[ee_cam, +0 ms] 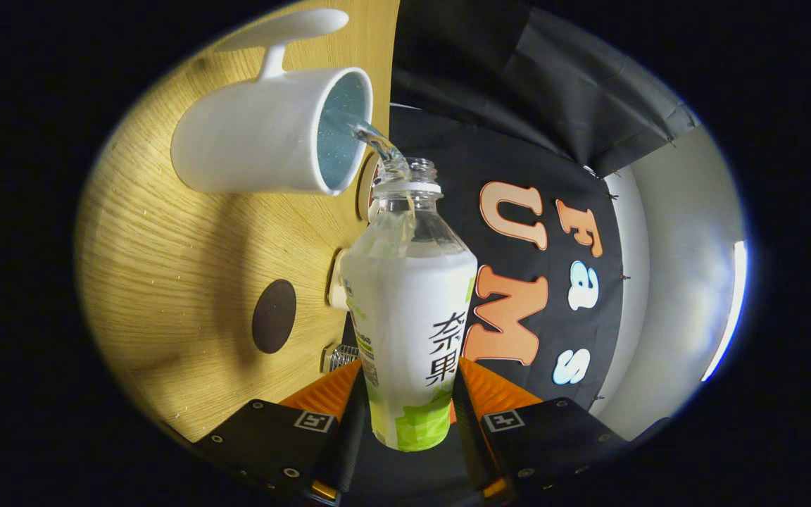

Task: Take the bottle from table, then pour the juice into the cup, finally place the bottle on the coaster

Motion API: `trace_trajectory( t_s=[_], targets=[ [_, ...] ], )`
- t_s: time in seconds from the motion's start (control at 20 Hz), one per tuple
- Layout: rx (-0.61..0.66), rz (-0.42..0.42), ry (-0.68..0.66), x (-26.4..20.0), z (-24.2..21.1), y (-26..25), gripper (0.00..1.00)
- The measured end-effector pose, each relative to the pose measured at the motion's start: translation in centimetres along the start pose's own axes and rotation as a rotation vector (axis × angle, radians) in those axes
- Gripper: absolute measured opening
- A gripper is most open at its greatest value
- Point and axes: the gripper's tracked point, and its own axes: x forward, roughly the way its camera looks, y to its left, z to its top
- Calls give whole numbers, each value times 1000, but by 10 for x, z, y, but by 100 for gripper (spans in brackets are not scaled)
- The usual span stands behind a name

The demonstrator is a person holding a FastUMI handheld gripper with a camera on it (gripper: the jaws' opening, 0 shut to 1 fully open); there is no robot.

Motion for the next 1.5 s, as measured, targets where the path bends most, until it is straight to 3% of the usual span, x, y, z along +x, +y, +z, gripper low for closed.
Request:
trace_trajectory(
  t_s=[1.5],
  targets=[
    [-181, -79, -55, -4, 15, -9, 62]
  ],
)
